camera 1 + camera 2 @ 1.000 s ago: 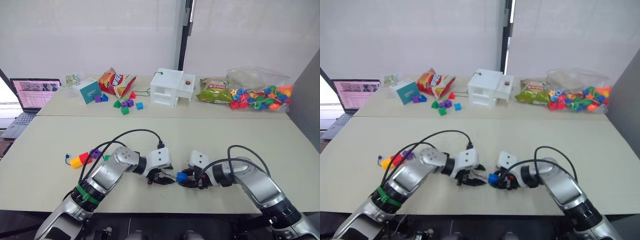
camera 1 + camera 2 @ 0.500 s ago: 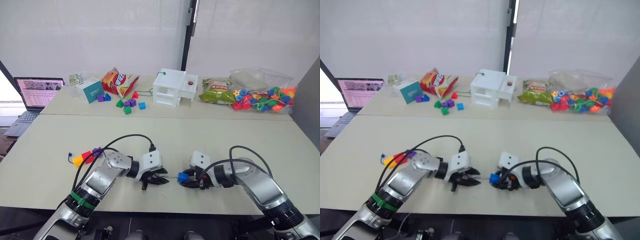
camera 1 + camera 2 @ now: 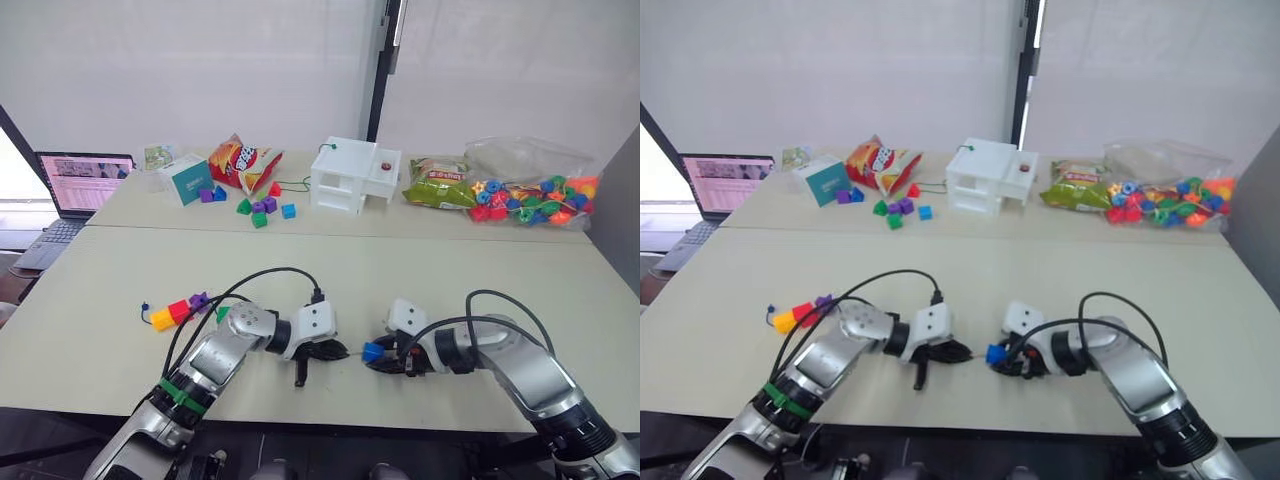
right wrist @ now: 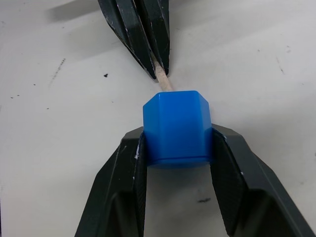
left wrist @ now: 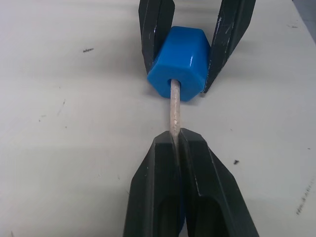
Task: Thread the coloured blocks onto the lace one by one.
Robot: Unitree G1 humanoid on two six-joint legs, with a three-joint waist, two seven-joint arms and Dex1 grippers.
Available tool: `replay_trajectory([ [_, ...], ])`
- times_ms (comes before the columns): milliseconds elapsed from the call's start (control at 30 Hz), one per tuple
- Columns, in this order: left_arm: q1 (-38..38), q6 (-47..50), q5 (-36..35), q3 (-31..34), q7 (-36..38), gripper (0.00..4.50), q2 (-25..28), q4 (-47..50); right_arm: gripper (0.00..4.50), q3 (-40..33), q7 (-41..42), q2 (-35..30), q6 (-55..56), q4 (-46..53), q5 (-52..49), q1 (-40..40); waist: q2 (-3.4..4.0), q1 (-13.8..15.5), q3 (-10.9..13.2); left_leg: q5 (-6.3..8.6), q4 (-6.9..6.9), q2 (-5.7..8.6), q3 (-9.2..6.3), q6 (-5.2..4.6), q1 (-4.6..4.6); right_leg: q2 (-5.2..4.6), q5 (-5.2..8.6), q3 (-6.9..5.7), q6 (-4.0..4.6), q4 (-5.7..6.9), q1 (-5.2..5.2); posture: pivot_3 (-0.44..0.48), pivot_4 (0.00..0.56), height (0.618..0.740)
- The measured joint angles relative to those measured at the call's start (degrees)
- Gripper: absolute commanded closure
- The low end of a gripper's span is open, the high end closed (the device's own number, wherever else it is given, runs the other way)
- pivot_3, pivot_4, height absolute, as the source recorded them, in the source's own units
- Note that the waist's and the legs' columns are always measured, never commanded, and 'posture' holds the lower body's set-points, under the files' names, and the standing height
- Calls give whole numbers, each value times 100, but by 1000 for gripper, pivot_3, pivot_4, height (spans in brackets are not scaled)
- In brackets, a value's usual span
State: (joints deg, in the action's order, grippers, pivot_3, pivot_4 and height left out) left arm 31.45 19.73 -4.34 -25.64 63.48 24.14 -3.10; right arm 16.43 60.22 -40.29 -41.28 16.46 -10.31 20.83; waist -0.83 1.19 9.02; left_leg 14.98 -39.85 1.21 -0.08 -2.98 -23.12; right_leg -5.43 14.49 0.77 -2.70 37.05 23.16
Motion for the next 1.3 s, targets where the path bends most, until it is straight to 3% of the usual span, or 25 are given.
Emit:
replay_trajectory([
  [333, 170, -455, 200, -53, 151, 4477, -88, -325, 3205, -39, -31, -75, 32, 55, -3, -69, 0, -2, 0, 1, 1, -1, 0, -1, -1, 0, 0, 0, 0, -1, 2, 0, 150, 740],
  [600, 182, -607, 147, -51, 625, 4477, 70, -350, 3205, 100, 492, -203, 377, -85, -39, 37, 0, -56, 0, 3, 3, -5, 1, -4, -4, 6, 0, 0, 0, -3, 6, 0, 150, 740],
  [1300, 187, -430, 207, -31, 481, 4477, -64, -272, 3205, 239, 439, -43, 202, -174, 10, 237, 0, -57, 0, 2, 1, -5, 0, -4, -2, 5, 0, 2, 0, 0, 5, 0, 150, 740],
])
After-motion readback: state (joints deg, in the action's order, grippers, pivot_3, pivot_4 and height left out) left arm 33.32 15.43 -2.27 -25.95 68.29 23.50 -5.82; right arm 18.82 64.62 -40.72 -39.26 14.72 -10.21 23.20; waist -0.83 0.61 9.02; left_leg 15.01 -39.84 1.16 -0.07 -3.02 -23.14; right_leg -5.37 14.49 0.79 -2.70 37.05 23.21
